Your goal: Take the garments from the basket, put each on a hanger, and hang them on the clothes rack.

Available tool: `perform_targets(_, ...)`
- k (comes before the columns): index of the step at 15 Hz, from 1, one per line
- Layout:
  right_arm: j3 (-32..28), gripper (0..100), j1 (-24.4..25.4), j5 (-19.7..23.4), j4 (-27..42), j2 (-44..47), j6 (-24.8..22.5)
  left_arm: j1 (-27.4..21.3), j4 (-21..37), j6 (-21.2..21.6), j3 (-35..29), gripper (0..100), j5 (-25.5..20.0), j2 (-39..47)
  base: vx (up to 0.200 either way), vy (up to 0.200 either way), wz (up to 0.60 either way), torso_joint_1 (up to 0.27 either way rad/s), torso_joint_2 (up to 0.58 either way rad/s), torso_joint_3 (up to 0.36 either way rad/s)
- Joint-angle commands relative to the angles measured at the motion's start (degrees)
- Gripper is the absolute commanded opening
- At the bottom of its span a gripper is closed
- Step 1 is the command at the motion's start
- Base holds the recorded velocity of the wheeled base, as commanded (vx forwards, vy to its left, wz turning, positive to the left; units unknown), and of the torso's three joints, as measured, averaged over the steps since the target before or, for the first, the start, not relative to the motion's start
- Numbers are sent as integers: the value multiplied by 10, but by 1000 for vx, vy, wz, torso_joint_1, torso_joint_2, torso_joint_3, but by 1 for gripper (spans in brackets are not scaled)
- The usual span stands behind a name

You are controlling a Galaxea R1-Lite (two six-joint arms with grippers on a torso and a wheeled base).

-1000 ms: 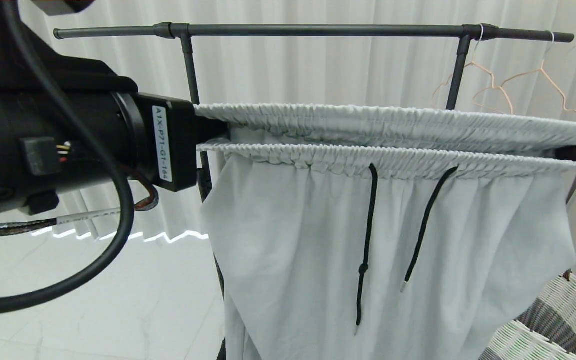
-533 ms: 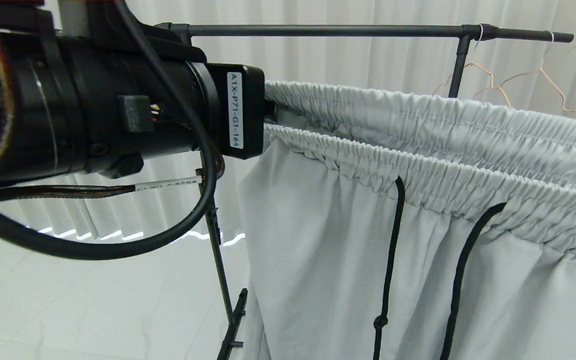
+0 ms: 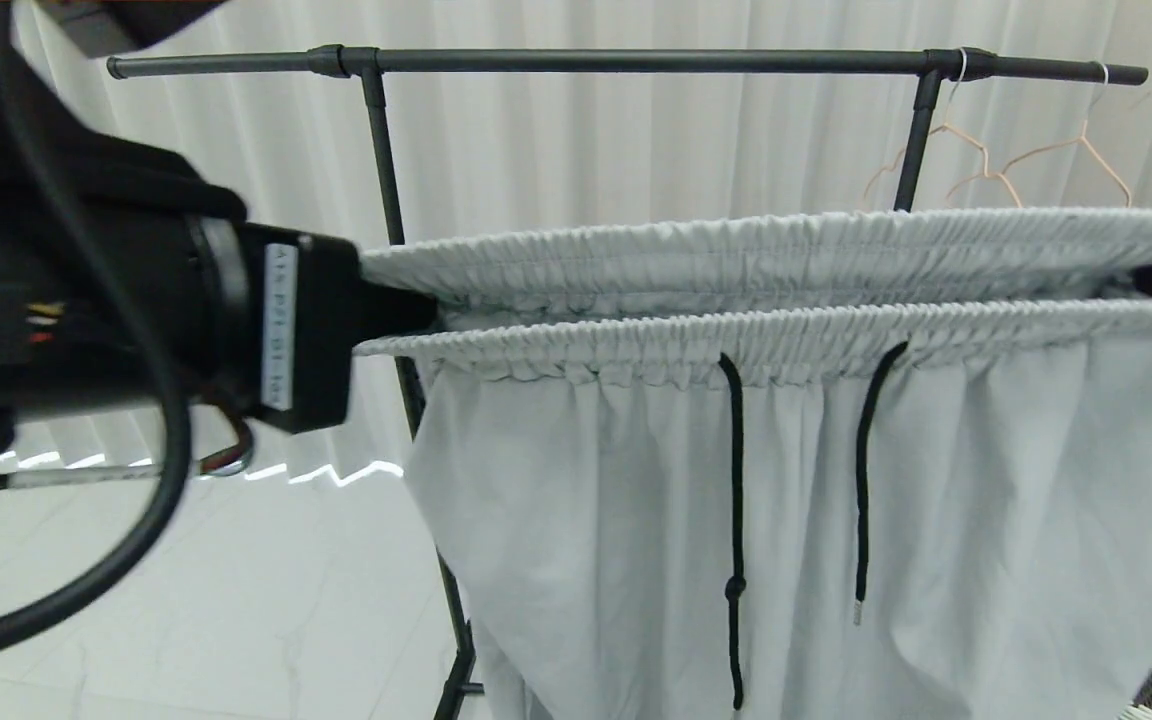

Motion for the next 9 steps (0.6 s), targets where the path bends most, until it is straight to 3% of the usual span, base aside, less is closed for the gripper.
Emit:
perform_targets(1,-3,0,0,-4,-63,62,0,-14,59,-32,-9,0,0,-72,0,0,0,0,0,0)
perform_targets(4,-4,0,15,-3,-154,102,0,-85,93,-56,-9,0,-1,-115,0,0,0,0,0,0)
perform_targets(5,-13,0,29,-4,-177,117,0,-153,93,-60,-9,0,-1,-131,0,0,0,0,0,0)
perform_targets(6,-23,0,36,-4,-178,124,0,-186,93,-60,-9,0,-1,-136,0,0,0,0,0,0)
perform_targets(9,-31,0,37,-6,-174,124,0,-203,92,-60,-9,0,-1,-135,0,0,0,0,0,0)
